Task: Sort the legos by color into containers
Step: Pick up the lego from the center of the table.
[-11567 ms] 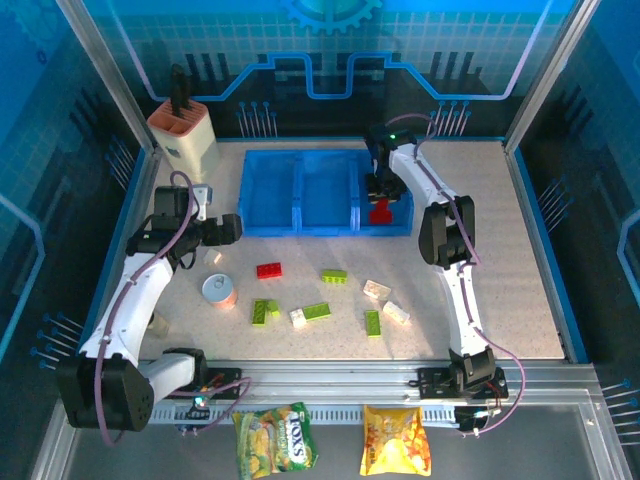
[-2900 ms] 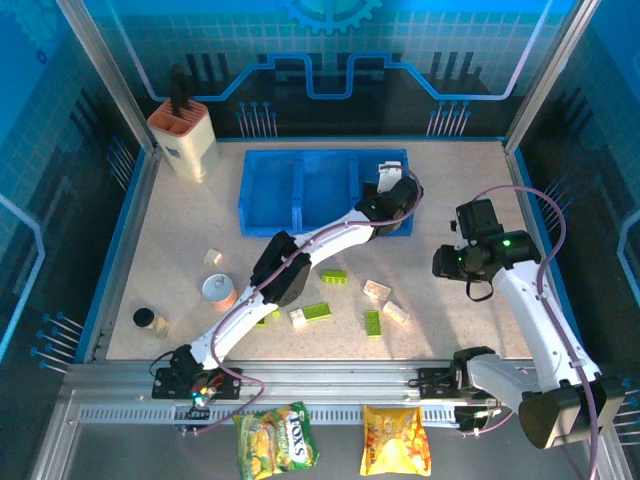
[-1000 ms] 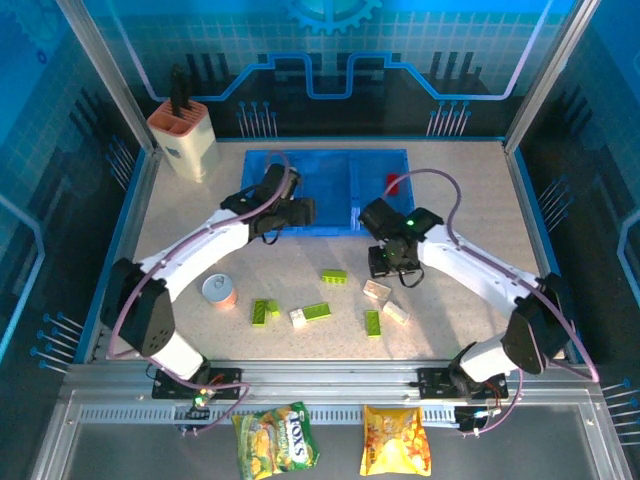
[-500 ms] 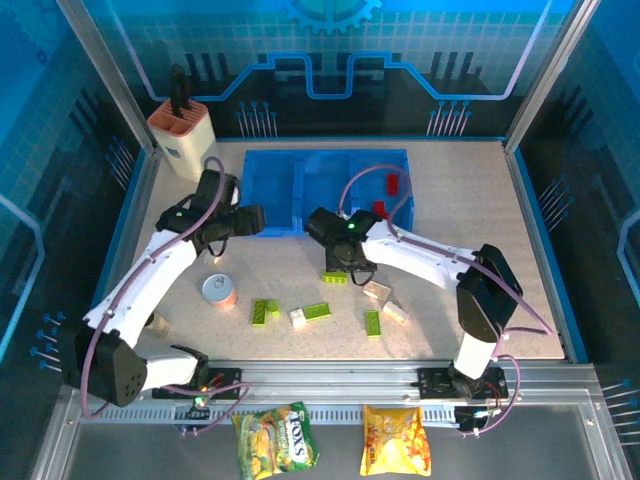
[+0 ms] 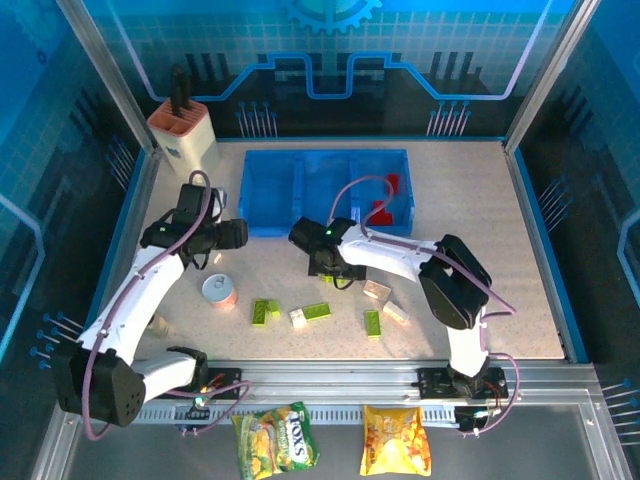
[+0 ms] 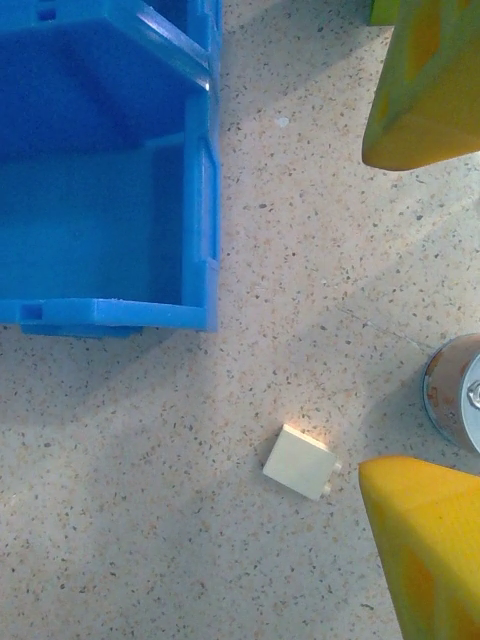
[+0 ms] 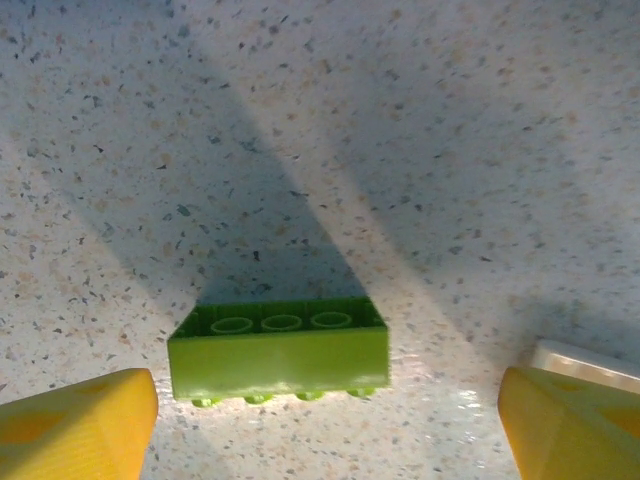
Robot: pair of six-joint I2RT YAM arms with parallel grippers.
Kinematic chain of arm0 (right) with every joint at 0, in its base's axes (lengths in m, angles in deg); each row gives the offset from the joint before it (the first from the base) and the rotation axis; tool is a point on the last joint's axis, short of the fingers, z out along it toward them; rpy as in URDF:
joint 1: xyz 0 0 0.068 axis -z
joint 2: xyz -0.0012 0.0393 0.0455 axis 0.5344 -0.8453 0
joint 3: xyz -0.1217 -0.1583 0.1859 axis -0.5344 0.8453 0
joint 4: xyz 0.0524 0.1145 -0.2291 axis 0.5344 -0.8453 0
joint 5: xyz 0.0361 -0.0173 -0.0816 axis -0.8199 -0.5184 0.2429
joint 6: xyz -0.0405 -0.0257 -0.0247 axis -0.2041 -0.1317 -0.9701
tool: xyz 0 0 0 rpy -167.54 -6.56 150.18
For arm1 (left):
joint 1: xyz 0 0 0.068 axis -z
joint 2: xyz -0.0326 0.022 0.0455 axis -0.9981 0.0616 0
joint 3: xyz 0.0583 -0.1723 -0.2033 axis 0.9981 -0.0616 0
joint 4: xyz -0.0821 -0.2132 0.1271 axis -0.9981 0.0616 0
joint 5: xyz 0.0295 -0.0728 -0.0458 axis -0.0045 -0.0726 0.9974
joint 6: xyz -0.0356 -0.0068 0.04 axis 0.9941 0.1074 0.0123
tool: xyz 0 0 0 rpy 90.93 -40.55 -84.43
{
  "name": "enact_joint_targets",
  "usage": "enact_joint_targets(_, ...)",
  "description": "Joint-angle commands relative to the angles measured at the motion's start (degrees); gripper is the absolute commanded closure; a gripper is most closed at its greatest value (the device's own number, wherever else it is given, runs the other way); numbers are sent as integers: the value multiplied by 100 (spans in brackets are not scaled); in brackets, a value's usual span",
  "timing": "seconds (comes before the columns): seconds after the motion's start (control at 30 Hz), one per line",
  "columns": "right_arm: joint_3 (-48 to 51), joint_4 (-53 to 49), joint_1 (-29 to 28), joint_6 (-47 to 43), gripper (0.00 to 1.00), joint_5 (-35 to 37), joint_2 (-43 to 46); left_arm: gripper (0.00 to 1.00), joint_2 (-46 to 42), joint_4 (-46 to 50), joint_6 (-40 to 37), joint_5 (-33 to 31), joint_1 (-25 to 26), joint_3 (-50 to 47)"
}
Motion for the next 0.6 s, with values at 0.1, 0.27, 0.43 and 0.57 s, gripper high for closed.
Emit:
enact_joint_targets(0.1,-161,271,-64,114,10,-237,-370,24,-213,-261,-109,177,-128,-87)
enact_joint_targets(0.27,-138,353,-60,138,14,-336,-508,25,-173,-264,-109,238,-169,-81)
enact_joint_targets(0.43,-85,412,-54,141,20,-386,-557,25,-192,-283,-111,283,-186,-99)
enact_joint_targets(0.57,-26,424,-59,157,25,-362,-537,25,-193,-270,-111,292,-186,-100)
